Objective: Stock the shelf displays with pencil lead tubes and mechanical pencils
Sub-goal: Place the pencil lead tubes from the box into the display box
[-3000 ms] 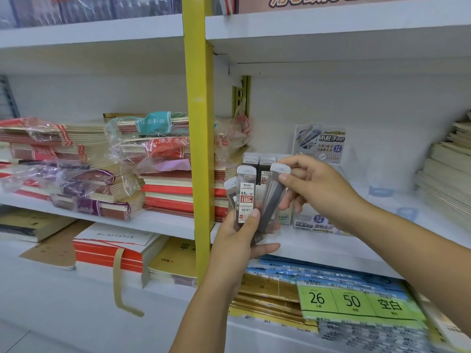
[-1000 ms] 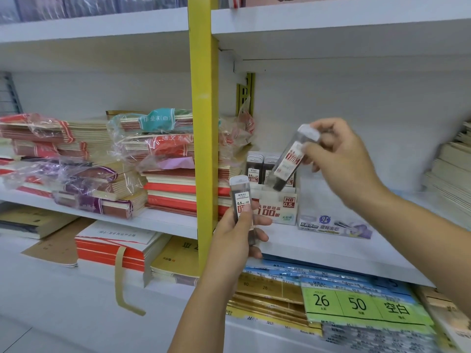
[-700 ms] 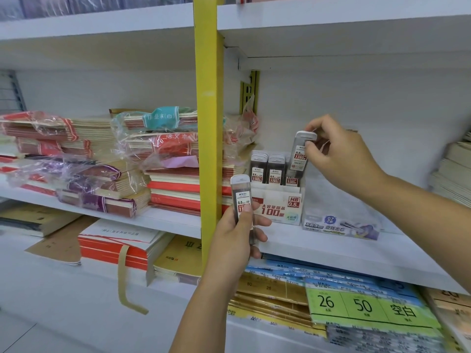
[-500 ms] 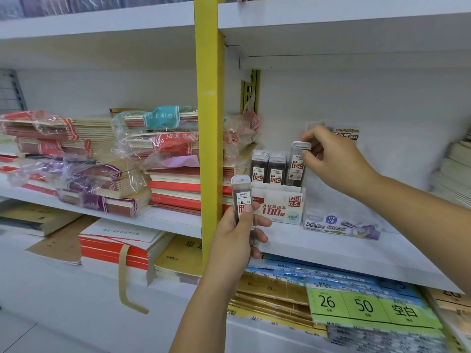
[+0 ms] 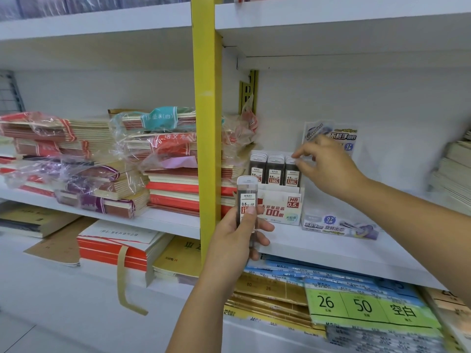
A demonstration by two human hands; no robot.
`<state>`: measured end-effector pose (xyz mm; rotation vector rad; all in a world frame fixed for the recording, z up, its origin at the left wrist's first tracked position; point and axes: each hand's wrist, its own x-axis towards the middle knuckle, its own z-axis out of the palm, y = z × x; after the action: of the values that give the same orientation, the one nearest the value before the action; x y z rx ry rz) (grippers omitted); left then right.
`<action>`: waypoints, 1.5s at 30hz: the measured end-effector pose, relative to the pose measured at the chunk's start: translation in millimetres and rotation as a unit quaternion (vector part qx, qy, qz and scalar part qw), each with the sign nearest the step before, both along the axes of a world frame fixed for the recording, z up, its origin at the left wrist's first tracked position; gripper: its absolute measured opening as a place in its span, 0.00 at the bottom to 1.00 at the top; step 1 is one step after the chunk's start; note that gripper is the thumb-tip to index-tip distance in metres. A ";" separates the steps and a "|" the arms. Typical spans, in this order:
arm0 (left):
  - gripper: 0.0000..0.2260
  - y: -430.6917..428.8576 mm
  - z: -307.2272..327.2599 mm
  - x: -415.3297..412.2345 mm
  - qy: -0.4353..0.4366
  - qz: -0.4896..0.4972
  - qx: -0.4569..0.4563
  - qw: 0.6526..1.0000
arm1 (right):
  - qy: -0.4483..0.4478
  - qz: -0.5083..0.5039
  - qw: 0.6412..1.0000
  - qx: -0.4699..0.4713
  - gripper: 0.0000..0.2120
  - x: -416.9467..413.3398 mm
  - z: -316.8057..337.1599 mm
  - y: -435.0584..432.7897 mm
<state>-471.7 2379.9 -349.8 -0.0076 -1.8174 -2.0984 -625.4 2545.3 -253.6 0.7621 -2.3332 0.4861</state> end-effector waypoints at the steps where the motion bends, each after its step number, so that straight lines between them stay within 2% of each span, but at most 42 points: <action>1: 0.10 0.0 0.4 0.4 -0.002 -0.005 0.001 1.000 | -0.005 -0.009 1.000 0.009 0.11 1.8 -1.0 0.1; 4: 0.09 0.1 0.0 1.9 -0.005 -0.018 0.007 1.000 | 0.019 -0.022 1.000 0.011 0.14 15.6 -0.1 -1.6; 6: 0.09 -0.5 0.2 2.9 -0.004 -0.022 0.003 1.000 | 0.046 0.013 0.999 -0.020 0.14 35.3 -0.5 -5.0; 7: 0.09 -1.1 0.7 3.3 -0.004 -0.023 -0.004 1.000 | 0.029 0.053 0.997 -0.045 0.13 48.3 -1.5 -8.1; 10: 0.10 -1.4 2.0 3.8 0.002 -0.026 -0.022 0.999 | -0.167 0.200 0.960 -0.103 0.12 85.9 -5.6 -24.1; 12: 0.09 -0.3 2.3 4.3 0.007 -0.027 -0.024 0.999 | -0.244 0.243 0.934 -0.098 0.13 96.0 -10.6 -32.5; 14: 0.07 0.3 1.3 3.8 0.017 -0.003 -0.029 0.999 | -0.239 0.251 0.929 -0.128 0.12 97.5 -9.8 -35.2; 16: 0.06 -0.8 -1.7 1.2 0.035 0.058 -0.060 0.996 | -0.193 0.232 0.929 -0.217 0.11 92.8 -0.5 -32.9; 18: 0.11 -5.0 -7.2 -3.2 0.053 0.140 -0.138 0.979 | -0.122 0.215 0.923 -0.294 0.10 84.2 13.8 -29.1; 19: 0.13 -6.7 -9.7 -4.3 0.062 0.173 -0.195 0.963 | -0.084 0.207 0.929 -0.294 0.10 78.9 19.7 -28.6; 22: 0.18 -5.7 -15.3 -7.6 0.097 0.207 -0.355 0.906 | -0.038 0.168 0.967 -0.185 0.08 62.0 21.6 -35.5; 25: 0.22 -1.2 -20.4 -12.1 0.107 0.197 -0.427 0.876 | -0.033 0.139 0.986 -0.090 0.09 47.8 9.3 -46.8; 31: 0.22 -2.7 -26.0 -17.8 0.108 0.196 -0.455 0.862 | -0.045 0.103 0.993 -0.035 0.14 27.4 3.8 -59.2; 32: 0.22 -3.5 -26.4 -18.5 0.108 0.197 -0.457 0.861 | -0.027 0.095 0.995 -0.016 0.13 25.0 3.6 -60.4; 35: 0.22 -4.9 -27.0 -19.5 0.109 0.198 -0.457 0.860 | 0.100 0.056 0.992 0.054 0.08 19.0 2.8 -62.9; 37: 0.22 -5.2 -27.3 -20.1 0.111 0.195 -0.455 0.862 | 0.136 0.036 0.988 0.062 0.08 16.3 3.4 -64.1; 43: 0.20 -5.5 -26.8 -18.8 0.118 0.186 -0.451 0.865 | 0.098 0.001 0.988 0.119 0.17 19.6 3.1 -61.5; 45: 0.20 -2.4 -26.4 -14.0 0.120 0.180 -0.452 0.866 | 0.085 0.016 0.991 0.099 0.18 31.7 2.5 -52.6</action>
<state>-485.7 2377.4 -376.2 -0.1490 -2.2391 -0.8215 -593.7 2492.7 -251.1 0.8987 -2.2331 0.1959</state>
